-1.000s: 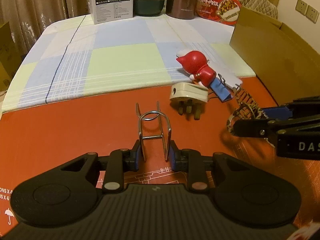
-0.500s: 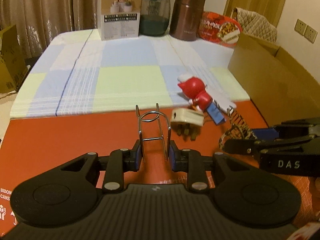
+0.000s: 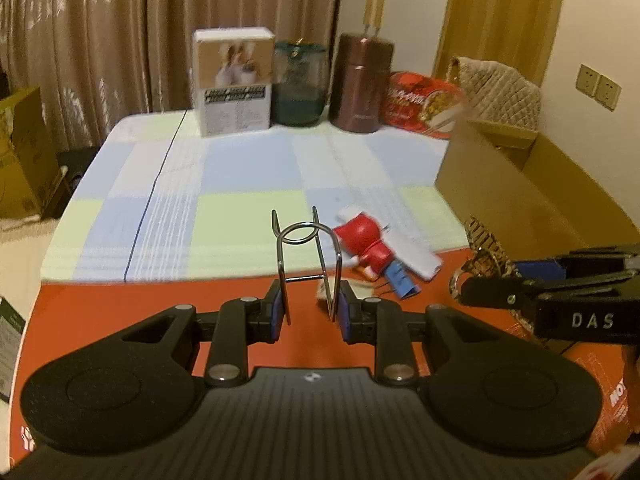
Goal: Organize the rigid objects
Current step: 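Lift the cable and wire rack and carry both over the cardboard box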
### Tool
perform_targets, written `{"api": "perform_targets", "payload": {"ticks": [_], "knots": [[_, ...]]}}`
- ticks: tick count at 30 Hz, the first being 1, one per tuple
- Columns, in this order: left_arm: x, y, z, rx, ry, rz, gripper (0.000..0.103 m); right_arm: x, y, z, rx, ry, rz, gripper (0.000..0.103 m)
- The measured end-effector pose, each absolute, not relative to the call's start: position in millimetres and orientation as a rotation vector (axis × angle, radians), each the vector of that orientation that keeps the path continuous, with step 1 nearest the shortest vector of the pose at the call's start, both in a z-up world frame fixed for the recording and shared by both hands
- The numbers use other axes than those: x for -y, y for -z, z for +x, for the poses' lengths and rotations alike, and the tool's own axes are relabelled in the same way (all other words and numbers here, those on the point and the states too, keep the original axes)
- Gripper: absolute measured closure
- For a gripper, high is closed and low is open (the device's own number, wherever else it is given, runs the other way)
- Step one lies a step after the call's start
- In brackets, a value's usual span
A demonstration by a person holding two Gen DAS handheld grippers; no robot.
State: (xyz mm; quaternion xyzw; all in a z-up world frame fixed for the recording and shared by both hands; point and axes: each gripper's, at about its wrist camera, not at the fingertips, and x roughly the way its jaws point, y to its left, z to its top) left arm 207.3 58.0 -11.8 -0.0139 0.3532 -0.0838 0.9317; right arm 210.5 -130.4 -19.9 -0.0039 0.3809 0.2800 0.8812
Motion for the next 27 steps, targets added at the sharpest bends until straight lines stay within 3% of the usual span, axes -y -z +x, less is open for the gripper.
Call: {"api": "perform_targets", "payload": {"ticks": [14,27], "knots": [[27.7,-54.9,206.2,-0.631,0.303,0.017,0.081,218.5,-43.8,204.0,-0.693,-0.479,0.012,0.066],[129.6,-73.4,231.9,-0.627,0.459,0.067,0.081,341.0,-58.1,227.6,-0.694,-0.296,0.038,0.066]]}}
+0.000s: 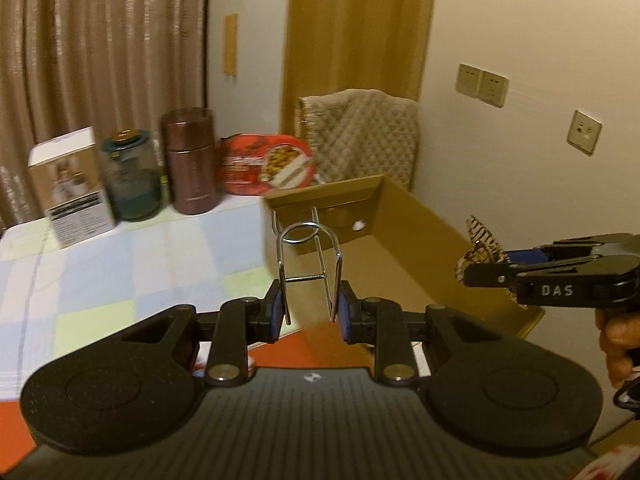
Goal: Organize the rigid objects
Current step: 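Lift the cable and wire rack and carry both over the cardboard box, then lower the wire rack and cable into the box and open both tools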
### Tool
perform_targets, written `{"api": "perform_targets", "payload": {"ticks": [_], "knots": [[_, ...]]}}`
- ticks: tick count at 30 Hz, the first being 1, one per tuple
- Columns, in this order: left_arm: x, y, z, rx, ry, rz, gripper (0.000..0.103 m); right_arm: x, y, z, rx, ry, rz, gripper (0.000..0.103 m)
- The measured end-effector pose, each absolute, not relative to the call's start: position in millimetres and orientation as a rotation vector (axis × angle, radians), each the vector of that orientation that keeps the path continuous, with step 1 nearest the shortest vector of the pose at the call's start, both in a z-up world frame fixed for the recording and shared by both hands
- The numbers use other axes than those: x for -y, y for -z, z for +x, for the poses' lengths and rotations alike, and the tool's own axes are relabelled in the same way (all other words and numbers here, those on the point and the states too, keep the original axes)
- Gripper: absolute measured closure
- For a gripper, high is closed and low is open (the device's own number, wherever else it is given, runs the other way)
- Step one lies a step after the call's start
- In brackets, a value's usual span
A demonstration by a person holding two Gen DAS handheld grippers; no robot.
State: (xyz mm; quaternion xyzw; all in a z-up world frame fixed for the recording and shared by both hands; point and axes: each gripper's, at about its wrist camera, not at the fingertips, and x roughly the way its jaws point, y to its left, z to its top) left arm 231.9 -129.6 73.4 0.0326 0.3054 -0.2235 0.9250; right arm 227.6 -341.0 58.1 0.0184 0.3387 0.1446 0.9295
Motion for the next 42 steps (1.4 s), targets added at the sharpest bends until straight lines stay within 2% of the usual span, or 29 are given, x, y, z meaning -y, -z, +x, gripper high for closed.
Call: {"api": "perform_targets", "payload": {"ticks": [12,42], "knots": [[198.8,-55.8,275.7,-0.686,0.529,0.118,0.081,363.9,-35.0,268.5,-0.734,-0.359,-0.024,0.066],[231.3,-0.6,370.3,-0.83,0.482,0.155,0.081,338.3,14.8,375.3,-0.883,-0.429,-0.14,0.066]]}}
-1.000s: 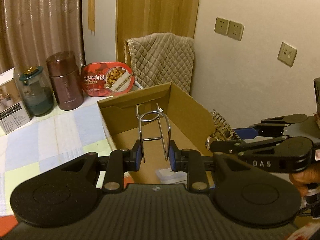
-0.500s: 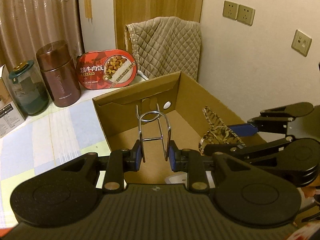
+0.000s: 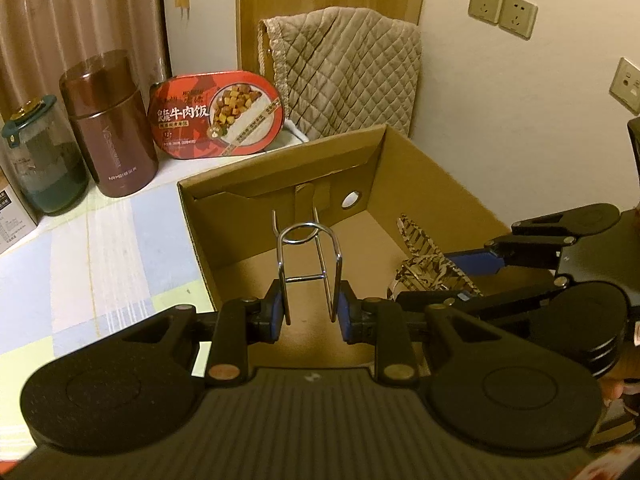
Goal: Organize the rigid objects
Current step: 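Lower the wire rack and cable into the box and open both tools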
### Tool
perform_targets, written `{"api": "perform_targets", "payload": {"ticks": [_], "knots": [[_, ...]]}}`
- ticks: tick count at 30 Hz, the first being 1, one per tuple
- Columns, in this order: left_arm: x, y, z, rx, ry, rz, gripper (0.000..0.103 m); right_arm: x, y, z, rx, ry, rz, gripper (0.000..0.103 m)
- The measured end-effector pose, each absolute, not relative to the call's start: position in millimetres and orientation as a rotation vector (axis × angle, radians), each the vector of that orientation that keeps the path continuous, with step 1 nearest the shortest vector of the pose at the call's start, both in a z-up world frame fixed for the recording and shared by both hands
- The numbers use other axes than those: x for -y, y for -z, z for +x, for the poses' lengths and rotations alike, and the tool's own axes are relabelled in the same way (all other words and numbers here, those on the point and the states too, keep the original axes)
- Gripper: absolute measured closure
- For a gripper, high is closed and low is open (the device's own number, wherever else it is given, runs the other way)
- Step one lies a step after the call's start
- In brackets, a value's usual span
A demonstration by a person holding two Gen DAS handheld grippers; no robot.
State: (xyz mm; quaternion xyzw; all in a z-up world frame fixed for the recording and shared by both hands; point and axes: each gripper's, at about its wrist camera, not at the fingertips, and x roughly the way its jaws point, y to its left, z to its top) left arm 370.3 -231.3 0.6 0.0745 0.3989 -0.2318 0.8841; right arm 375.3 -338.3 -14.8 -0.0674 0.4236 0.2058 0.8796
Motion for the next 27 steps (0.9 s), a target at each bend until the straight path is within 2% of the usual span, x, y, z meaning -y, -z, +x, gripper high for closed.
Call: {"api": "perform_targets", "payload": {"ticks": [16,27], "knots": [[241.5,4.8,392.6,-0.813,0.464,0.198,0.081,337.4,30.5,393.6,-0.895,-0.399,-0.146,0.066],[230.3,-10.6,389.9,-0.78,0.455,0.187,0.081,337.4,28.0,393.2,-0.894,-0.395,-0.14,0.066]]}}
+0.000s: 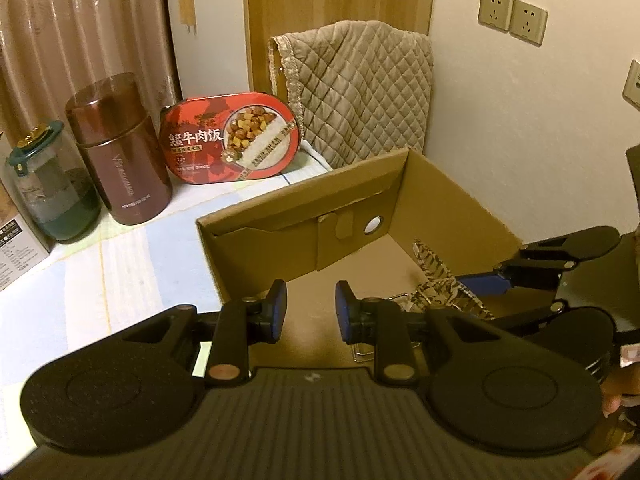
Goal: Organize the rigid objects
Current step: 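Lower the wire rack and cable into the box and open both tools, then move both tools back toward the plug adapter and binder clip on the mat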
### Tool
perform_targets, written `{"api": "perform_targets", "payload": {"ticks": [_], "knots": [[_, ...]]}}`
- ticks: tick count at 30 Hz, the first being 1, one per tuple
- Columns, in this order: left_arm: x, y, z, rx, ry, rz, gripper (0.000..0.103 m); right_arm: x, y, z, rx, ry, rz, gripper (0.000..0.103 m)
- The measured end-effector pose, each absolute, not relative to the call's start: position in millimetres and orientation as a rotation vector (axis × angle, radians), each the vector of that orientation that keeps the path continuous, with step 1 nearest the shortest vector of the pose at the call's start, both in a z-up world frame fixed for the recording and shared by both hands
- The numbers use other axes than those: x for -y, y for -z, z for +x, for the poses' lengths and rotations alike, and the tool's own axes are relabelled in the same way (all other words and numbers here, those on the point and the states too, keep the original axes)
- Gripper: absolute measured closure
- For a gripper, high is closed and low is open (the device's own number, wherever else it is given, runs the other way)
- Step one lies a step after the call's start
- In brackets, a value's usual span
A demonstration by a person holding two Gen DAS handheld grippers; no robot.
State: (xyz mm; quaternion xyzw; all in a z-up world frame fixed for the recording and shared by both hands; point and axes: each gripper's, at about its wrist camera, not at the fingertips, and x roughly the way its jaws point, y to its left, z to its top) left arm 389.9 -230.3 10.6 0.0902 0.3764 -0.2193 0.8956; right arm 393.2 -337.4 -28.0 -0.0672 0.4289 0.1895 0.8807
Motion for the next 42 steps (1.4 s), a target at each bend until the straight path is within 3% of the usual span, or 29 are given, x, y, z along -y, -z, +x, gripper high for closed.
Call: {"api": "perform_targets", "payload": {"ticks": [15,20,31,42], "knots": [[213.6,-16.0,384.4,-0.775,0.443,0.165,0.081,340.5,25.1,393.3,-0.859,-0.389,-0.085,0.066],[204.0,-17.3,377.9,-0.77,0.435,0.152,0.081,344.0,11.2,391.6,-0.818,-0.362,-0.074,0.052],[170.7,-39.1,349.5,-0.75,0.397,0.114,0.076,351.7,-18.3,359.0,-0.786,-0.355,-0.036,0.049],[125.2,-89.3,285.2,-0.687,0.371,0.049,0.064,333.4,-73.2,284.0,-0.731,-0.354,0.015,0.048]]}}
